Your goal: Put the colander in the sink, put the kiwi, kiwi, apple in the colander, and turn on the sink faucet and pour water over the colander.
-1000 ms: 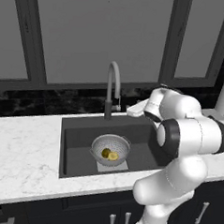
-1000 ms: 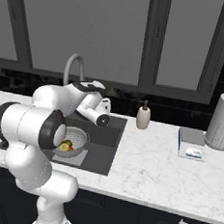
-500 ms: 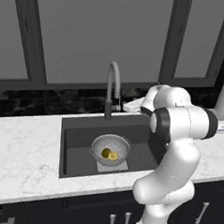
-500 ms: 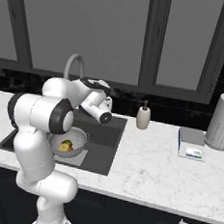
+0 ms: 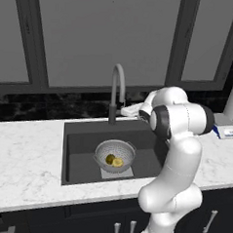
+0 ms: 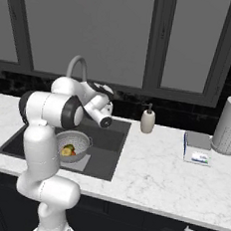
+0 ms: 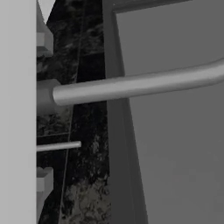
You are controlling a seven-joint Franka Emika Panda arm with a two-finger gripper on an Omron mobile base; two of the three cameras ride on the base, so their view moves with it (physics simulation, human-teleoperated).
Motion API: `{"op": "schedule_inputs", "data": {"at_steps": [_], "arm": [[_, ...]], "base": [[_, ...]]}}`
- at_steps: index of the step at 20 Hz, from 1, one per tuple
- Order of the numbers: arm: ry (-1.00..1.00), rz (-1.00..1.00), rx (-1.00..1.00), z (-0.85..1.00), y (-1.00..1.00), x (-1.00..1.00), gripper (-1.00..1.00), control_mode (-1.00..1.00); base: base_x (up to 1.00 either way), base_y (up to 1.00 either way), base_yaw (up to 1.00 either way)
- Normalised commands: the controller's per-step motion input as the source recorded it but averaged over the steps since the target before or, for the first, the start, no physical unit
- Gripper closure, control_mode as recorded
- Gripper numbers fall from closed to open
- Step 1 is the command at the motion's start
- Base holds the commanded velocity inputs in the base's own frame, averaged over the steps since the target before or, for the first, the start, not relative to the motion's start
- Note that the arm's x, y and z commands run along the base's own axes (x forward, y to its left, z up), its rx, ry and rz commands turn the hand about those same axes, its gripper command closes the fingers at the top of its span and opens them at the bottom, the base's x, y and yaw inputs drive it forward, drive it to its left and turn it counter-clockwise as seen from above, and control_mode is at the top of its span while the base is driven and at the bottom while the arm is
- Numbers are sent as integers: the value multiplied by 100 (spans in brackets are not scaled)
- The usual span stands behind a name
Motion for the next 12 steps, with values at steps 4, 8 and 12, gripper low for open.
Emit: {"op": "schedule_inputs", "data": {"at_steps": [4,8,12], "arm": [[0,-1,0,-23,8,40,-100,-100],[0,-2,6,-3,0,45,-100,-100],[-1,-3,9,0,0,37,-100,-100]], "base": [[0,0,0],[0,0,0],[0,0,0]]}}
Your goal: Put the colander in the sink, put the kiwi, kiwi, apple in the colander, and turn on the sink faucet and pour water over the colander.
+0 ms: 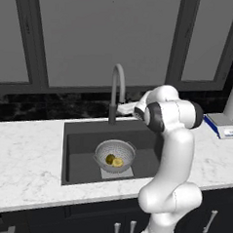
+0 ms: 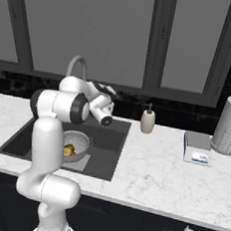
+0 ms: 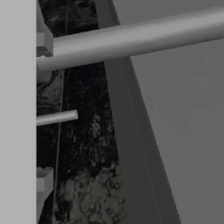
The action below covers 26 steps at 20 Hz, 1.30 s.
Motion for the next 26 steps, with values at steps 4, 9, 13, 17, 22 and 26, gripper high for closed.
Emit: {"op": "schedule_inputs", "data": {"at_steps": [4,9,13,17,22,26], "arm": [[0,-5,7,-9,0,43,-100,-100],[0,-6,2,-34,0,47,-100,-100],[0,-9,2,-30,0,33,-100,-100],[0,-12,1,-27,0,26,100,-100],[0,-10,5,-22,-22,11,100,-100],[0,-5,11,-14,-72,0,100,-100]], "base": [[0,0,0],[0,0,0],[0,0,0],[0,0,0],[0,0,0],[0,0,0]]}}
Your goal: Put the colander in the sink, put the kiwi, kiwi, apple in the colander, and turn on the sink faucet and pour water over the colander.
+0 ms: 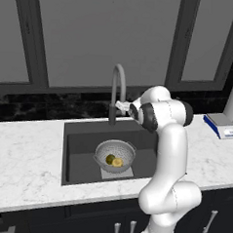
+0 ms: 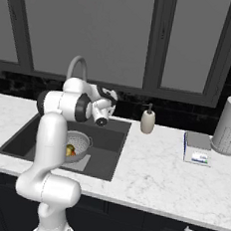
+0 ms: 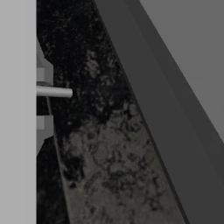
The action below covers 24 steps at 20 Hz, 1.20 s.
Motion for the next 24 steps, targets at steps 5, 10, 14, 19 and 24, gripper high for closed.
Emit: {"op": "schedule_inputs", "data": {"at_steps": [5,10,14,19,24], "arm": [[-3,0,11,-26,-33,0,100,-100],[-3,8,2,-70,0,0,100,-100],[0,13,0,-100,0,1,100,-100],[1,10,13,-100,-69,0,100,-100],[3,12,27,-91,-99,0,100,-100]], "base": [[0,0,0],[0,0,0],[0,0,0],[0,0,0],[0,0,0]]}}
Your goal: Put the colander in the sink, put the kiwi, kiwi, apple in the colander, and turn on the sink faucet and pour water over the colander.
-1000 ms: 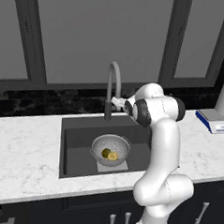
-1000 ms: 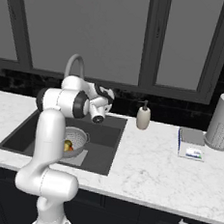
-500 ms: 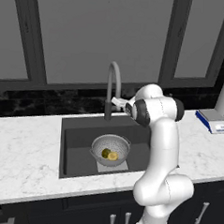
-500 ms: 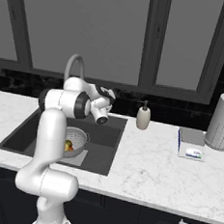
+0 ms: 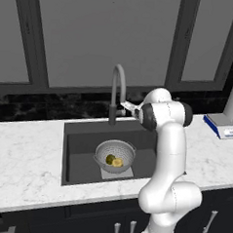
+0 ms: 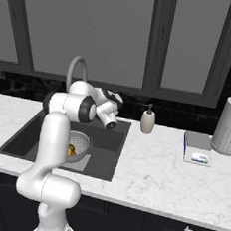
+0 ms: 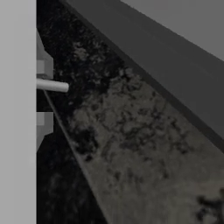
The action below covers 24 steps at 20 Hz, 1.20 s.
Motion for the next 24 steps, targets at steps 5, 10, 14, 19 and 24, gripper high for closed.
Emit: {"op": "schedule_inputs", "data": {"at_steps": [5,10,14,19,24], "arm": [[7,9,25,-93,-100,0,100,-100],[2,8,18,-82,-98,0,100,-100],[0,8,14,-74,-92,-6,100,-100],[-9,10,17,-37,-73,-39,100,-100],[-44,17,36,67,-56,-100,100,-100]], "base": [[0,0,0],[0,0,0],[0,0,0],[0,0,0],[0,0,0]]}}
